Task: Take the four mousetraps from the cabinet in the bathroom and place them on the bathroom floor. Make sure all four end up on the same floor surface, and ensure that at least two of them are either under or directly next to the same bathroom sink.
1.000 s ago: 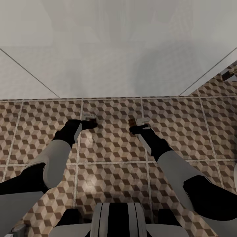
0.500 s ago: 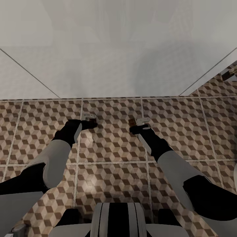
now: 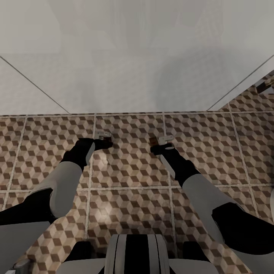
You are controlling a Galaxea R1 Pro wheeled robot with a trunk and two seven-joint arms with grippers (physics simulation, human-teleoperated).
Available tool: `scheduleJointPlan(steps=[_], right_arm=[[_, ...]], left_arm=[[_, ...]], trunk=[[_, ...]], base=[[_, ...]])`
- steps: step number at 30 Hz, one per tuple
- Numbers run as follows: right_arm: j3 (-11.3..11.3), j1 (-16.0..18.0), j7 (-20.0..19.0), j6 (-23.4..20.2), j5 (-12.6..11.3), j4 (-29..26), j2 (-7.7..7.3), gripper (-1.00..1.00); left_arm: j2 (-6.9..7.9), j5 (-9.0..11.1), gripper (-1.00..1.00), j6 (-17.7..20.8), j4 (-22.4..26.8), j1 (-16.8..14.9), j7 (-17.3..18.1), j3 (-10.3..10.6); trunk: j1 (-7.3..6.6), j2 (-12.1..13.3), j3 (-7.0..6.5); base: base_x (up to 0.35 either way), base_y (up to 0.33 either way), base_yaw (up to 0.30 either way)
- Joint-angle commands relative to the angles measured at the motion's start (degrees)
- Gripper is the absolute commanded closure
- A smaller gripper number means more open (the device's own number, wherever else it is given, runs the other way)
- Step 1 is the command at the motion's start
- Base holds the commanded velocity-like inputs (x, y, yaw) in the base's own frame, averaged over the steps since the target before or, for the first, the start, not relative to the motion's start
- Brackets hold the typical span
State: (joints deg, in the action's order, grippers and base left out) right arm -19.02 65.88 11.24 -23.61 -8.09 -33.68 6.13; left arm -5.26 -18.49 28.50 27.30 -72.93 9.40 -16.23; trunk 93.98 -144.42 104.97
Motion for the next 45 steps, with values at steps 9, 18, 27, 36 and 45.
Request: scheduleJointPlan(steps=[9, 18, 27, 36, 45], right_arm=[[-0.2, 1.0, 0.6, -0.2, 1.5, 0.0, -0.06, 1.0], [-0.2, 1.5, 0.6, -0.2, 1.5, 0.2, -0.2, 1.0], [-0.2, 2.8, 0.6, -0.2, 1.6, 2.4, -0.15, 1.0], [-0.2, 2.9, 0.2, -0.1, 1.5, 2.7, -0.15, 1.0], [-0.2, 2.9, -0.7, -0.1, 1.6, 2.7, -0.15, 1.0]], left_arm=[[-0.32, -0.6, 1.0, 0.2, 0.1, 0.0, 0.6, -0.5], [-0.51, -0.6, 1.0, 0.3, 0.0, 0.0, 0.6, -0.5], [-0.54, -0.6, 1.0, 0.3, -0.1, 0.0, 0.6, -0.5], [-0.48, -0.6, 1.0, 0.3, 0.0, 0.0, 0.6, -0.5], [-0.46, -0.6, 1.0, 0.3, -0.1, 0.0, 0.6, -0.5]], trunk=[[-0.01, 0.0, 0.03], [-0.01, 0.0, 0.03], [-0.01, 0.0, 0.03], [-0.01, 0.0, 0.03], [-0.01, 0.0, 0.03]], base=[[0.0, 0.0, 0.0], [0.0, 0.0, 0.0], [0.0, 0.0, 0.0], [0.0, 0.0, 0.0], [0.0, 0.0, 0.0]])
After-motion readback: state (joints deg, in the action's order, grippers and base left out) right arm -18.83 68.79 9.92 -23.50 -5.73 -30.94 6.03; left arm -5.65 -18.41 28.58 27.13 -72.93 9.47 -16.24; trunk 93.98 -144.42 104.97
